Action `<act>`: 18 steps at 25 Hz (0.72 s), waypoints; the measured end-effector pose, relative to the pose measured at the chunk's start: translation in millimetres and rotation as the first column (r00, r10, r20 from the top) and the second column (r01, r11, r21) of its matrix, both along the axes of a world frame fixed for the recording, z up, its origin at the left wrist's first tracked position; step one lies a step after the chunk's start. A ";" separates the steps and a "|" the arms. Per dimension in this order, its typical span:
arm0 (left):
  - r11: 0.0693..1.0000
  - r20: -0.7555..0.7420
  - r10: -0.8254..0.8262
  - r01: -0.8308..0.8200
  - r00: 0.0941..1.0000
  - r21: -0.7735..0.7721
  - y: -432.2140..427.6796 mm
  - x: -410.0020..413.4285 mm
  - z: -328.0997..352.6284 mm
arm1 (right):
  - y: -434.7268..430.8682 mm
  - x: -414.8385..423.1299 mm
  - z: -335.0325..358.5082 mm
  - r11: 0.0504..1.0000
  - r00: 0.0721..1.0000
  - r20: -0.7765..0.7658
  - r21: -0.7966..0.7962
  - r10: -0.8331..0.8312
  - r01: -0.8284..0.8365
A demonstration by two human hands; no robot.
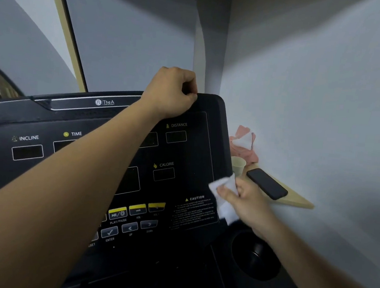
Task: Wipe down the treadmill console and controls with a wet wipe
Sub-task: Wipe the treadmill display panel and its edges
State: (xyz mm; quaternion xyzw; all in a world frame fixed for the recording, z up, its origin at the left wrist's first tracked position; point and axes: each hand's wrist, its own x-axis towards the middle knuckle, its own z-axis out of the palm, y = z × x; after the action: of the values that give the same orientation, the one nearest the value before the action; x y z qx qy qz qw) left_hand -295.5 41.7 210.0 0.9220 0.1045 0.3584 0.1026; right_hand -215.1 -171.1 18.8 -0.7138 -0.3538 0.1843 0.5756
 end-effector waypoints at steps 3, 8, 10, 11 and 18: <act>1.000 0.006 0.007 -0.007 1.000 0.014 0.3 0.6 -1.0 | 41.7 21.5 60.8 0.996 0.990 0.113 0.040 -0.087 0.083; 1.000 0.008 0.010 -0.010 1.000 0.026 0.2 0.4 -1.0 | 90.6 30.2 108.7 0.969 0.921 0.308 0.007 -0.237 0.247; 0.999 0.011 0.007 -0.008 1.000 0.039 0.6 -0.2 -2.8 | 84.3 18.5 80.0 0.953 0.890 0.344 0.075 -0.300 0.293; 0.999 0.010 0.011 -0.011 1.000 0.043 1.0 0.1 -3.6 | 76.2 11.2 59.6 0.946 0.873 0.365 0.107 -0.324 0.307; 0.999 0.010 0.010 -0.010 1.000 0.042 4.8 3.5 -3.9 | 10.5 -35.4 -59.0 0.917 0.822 0.415 0.098 -0.390 0.386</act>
State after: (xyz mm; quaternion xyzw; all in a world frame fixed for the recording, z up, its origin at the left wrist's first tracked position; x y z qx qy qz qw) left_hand -292.0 46.6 206.1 0.9216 0.1011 0.3657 0.0821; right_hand -250.5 -160.7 -40.2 -0.7907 -0.3194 -0.0986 0.5129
